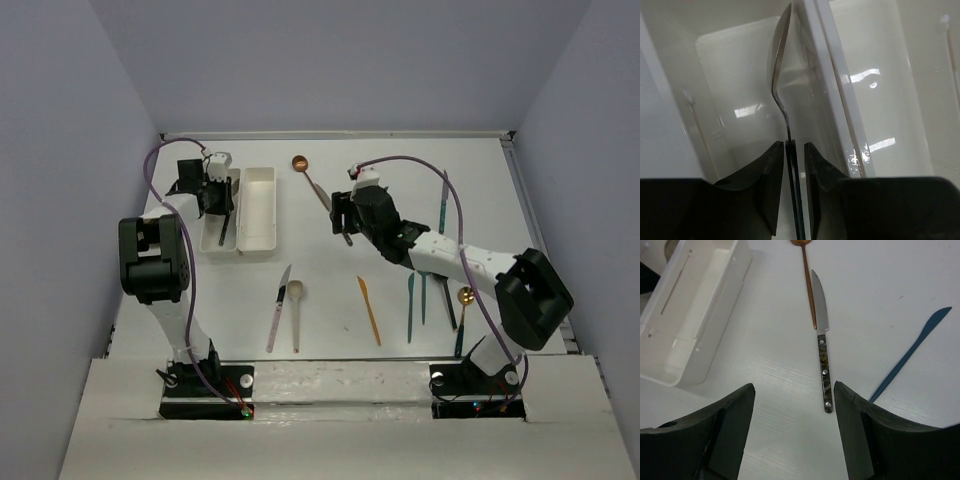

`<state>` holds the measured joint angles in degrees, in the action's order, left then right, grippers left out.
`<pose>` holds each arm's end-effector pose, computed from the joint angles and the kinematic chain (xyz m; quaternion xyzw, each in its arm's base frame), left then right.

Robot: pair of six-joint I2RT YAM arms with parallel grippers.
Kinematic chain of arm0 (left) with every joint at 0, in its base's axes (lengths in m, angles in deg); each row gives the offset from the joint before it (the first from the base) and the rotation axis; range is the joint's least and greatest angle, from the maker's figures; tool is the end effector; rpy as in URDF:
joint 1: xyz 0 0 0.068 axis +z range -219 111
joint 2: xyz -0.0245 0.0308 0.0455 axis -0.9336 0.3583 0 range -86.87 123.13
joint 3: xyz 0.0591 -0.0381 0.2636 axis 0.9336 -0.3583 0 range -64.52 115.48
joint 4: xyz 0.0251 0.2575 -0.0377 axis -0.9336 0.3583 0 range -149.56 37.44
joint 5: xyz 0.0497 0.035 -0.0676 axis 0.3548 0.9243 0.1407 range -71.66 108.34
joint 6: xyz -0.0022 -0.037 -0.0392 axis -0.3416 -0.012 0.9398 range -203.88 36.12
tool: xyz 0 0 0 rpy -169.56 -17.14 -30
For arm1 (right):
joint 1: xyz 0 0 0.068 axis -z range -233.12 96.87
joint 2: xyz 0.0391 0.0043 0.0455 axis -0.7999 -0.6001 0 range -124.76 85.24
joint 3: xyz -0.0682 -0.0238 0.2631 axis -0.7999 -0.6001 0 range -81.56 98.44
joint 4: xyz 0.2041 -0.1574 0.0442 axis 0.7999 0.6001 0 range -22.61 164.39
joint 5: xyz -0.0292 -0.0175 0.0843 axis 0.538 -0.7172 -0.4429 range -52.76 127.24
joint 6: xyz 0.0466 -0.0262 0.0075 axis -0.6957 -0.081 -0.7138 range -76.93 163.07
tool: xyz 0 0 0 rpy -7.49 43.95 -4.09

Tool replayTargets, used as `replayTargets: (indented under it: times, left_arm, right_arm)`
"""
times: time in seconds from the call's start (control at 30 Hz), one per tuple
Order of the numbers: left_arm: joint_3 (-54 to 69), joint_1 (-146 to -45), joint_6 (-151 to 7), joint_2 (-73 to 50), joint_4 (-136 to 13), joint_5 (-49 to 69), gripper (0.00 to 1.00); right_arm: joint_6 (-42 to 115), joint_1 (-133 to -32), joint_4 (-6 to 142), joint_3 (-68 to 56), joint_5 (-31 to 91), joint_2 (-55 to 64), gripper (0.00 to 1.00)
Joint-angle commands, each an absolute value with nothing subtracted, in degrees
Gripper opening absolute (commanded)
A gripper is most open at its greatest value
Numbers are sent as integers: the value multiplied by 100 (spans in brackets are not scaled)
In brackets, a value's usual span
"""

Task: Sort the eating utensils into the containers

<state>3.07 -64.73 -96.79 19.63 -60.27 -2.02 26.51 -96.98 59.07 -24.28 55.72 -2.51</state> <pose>0.4075 0.0181 0.1929 0.1436 0.8771 -0.0930 0.4489 0.2611 0.2351 0.2641 -0.1062 0.8170 0.1619 0.5431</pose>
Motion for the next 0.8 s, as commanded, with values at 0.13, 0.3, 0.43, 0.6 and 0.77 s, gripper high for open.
replayTargets:
  times: [0.13, 0.3, 0.43, 0.6, 0.77]
  left_arm:
    - [360, -6408, -9847, 2001, -6202, 102, 42]
    - [271, -6382, -9865, 1869, -6360, 357, 47]
    - [307, -6373, -9830, 1685, -6361, 314, 48]
    - [333, -6373, -9724, 1219, -6264, 42, 51]
    - [342, -6373, -9584, 693, -6185, -301, 54]
  right_arm:
    - [2865, -9233, 6914, -1362, 5395, -1065, 67]
    - [2804, -9092, 6949, -1528, 5315, -969, 66]
    - [2760, -8908, 7186, -1757, 5472, -714, 66]
    - [2453, -8399, 7731, -2328, 5632, 67, 66]
    - [2294, -7099, 7846, -2952, 4606, 754, 66]
